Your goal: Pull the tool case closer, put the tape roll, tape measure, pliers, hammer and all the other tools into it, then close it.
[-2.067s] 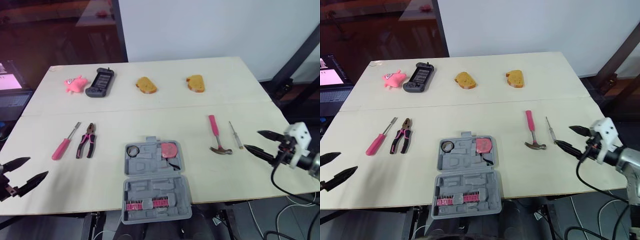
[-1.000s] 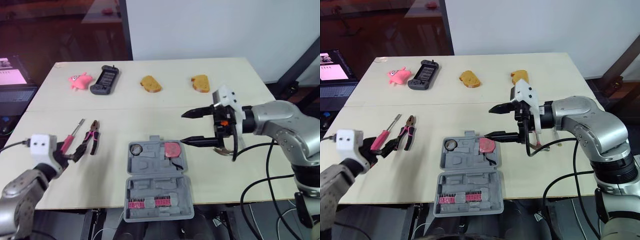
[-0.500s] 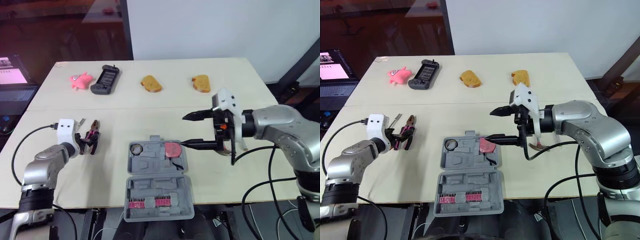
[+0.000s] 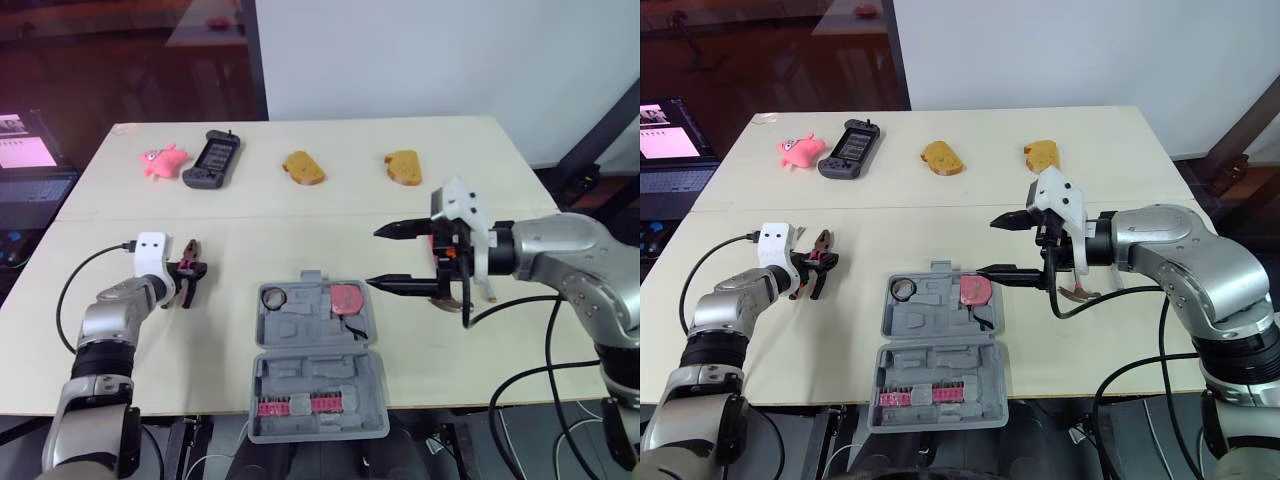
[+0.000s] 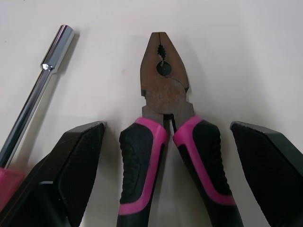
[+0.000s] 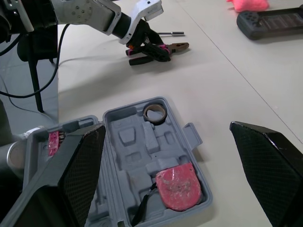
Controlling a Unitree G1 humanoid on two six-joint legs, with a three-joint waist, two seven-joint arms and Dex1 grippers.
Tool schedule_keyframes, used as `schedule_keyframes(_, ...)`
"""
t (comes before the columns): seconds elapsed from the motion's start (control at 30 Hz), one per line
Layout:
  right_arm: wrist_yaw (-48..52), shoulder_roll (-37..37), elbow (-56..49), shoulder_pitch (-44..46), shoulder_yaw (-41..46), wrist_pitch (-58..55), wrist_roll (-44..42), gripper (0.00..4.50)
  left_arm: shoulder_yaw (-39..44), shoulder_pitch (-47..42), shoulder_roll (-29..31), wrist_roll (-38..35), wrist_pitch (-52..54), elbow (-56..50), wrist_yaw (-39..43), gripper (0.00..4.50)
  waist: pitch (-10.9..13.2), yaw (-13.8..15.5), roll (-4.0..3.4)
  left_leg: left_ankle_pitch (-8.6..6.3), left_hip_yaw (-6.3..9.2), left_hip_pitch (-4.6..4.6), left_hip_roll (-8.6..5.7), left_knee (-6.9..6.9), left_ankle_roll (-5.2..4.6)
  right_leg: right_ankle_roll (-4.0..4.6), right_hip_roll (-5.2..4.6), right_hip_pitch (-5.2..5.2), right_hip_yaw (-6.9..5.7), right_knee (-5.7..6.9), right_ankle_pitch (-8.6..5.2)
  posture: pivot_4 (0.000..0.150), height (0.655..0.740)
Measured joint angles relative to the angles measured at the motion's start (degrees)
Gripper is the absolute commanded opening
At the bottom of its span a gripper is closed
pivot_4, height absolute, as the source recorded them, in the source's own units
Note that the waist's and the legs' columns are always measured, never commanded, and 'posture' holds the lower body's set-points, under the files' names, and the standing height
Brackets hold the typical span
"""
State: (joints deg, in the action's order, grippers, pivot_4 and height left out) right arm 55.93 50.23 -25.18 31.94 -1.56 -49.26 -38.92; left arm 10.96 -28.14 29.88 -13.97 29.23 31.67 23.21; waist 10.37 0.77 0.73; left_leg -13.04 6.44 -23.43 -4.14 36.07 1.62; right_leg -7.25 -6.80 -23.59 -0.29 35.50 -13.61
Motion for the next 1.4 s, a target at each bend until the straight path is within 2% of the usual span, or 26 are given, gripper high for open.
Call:
schedule_keyframes(0.1, -0.25, 0.02, 0.00, -0.02, 0.00, 0.09, 0.33, 4.50, 0.03, -1.17, -0.55, 0.91, 0.16, 1.11, -0.46, 3.65, 0.00, 0.08, 0.00, 0.01, 0.02, 0.00, -0.01, 0.03, 0.00, -0.01, 0.00, 0.02, -0.01, 0.03, 0.00, 0.150, 0.7400)
schedule_keyframes(0.17, -0.31, 0.04, 0.00, -0.05, 0.00, 0.09, 0.47, 4.50, 0.06, -1.25, -0.58, 0.98, 1.05, 0.80, -0.78, 2.68, 0.00, 0.02, -0.01, 0.01, 0.02, 0.00, -0.01, 0.03, 0.00, -0.01, 0.00, 0.02, 0.00, 0.02, 0.00, 0.150, 0.7400)
schedule_keyframes(0.2, -0.32, 0.04, 0.00, -0.05, 0.00, 0.09, 0.49, 4.50, 0.06, -1.23, -0.58, 0.98, 1.59, 0.45, -0.79, 2.40, 0.00, 0.01, 0.00, 0.01, 0.03, 0.00, -0.01, 0.03, 0.00, -0.01, 0.00, 0.02, 0.00, 0.03, 0.00, 0.150, 0.7400)
schedule_keyframes(0.53, -0.30, 0.09, 0.00, -0.10, -0.12, 0.13, 0.56, 4.50, -0.12, 2.51, 0.22, 0.52, 8.27, -8.41, 1.30, 2.40, 0.00, -0.14, 0.00, 0.00, 0.02, 0.00, 0.00, 0.00, 0.00, -0.02, 0.00, 0.00, 0.00, 0.02, 0.01, 0.150, 0.7400)
schedule_keyframes(0.83, -0.29, -0.09, -0.30, -0.39, -0.59, 0.17, 0.56, 4.50, -6.57, 15.26, 9.11, 0.23, 9.19, -24.15, 15.10, 2.40, 0.01, -0.46, -0.01, -0.01, -0.03, 0.00, 0.06, -0.11, 0.00, 0.02, -0.03, -0.08, 0.08, -0.02, -0.01, 0.150, 0.7400)
schedule_keyframes(0.97, -0.47, -0.26, -0.59, -0.53, -0.80, 0.16, 0.56, 4.50, -7.47, 19.61, 11.99, -0.34, 7.48, -27.94, 20.08, 2.40, 0.01, -0.28, -0.02, -0.02, -0.04, -0.01, 0.06, -0.10, -0.02, 0.19, -0.05, -0.07, 0.09, -0.07, -0.10, 0.150, 0.7400)
schedule_keyframes(1.13, -0.91, -0.35, -0.64, -0.59, -1.12, 0.16, 0.56, 4.50, -7.72, 20.76, 13.61, -0.36, 7.04, -28.32, 22.95, 2.40, 0.01, -0.14, -0.02, -0.02, -0.04, -0.01, 0.06, -0.10, -0.02, 0.22, -0.06, -0.07, 0.09, -0.08, -0.12, 0.150, 0.7400)
schedule_keyframes(1.2, -1.11, -0.38, -0.64, -0.59, -1.30, 0.16, 0.56, 4.50, -7.80, 20.76, 13.87, -0.30, 6.94, -28.12, 23.24, 3.45, 0.01, -0.15, -0.03, -0.02, -0.05, -0.01, 0.06, -0.10, -0.02, 0.21, -0.06, -0.07, 0.09, -0.08, -0.11, 0.150, 0.7400)
schedule_keyframes(1.27, -1.42, -0.40, -0.64, -0.59, -1.30, 0.16, 0.56, 4.50, -8.12, 20.99, 14.51, -0.31, 6.95, -28.30, 24.36, 4.25, 0.00, -0.17, -0.04, -0.02, -0.05, 0.00, 0.06, -0.11, -0.02, 0.20, -0.05, -0.08, 0.08, -0.07, -0.11, 0.150, 0.7400)
schedule_keyframes(1.3, -1.55, -0.41, -0.64, -0.60, -1.31, 0.16, 0.56, 4.50, -8.16, 21.14, 14.66, -0.34, 7.00, -28.51, 24.80, 4.45, -0.01, -0.19, -0.06, -0.02, -0.05, 0.01, 0.07, -0.11, -0.02, 0.20, -0.05, -0.08, 0.08, -0.07, -0.11, 0.150, 0.7400)
schedule_keyframes(1.4, -1.78, -0.43, -0.67, -0.81, -1.32, 0.16, 0.57, 4.50, -8.08, 21.46, 15.13, -0.35, 7.97, -29.27, 25.04, 4.45, -0.01, -0.29, -0.07, -0.02, -0.05, 0.01, 0.09, -0.11, -0.02, 0.20, -0.03, -0.08, 0.08, -0.06, -0.11, 0.150, 0.7400)
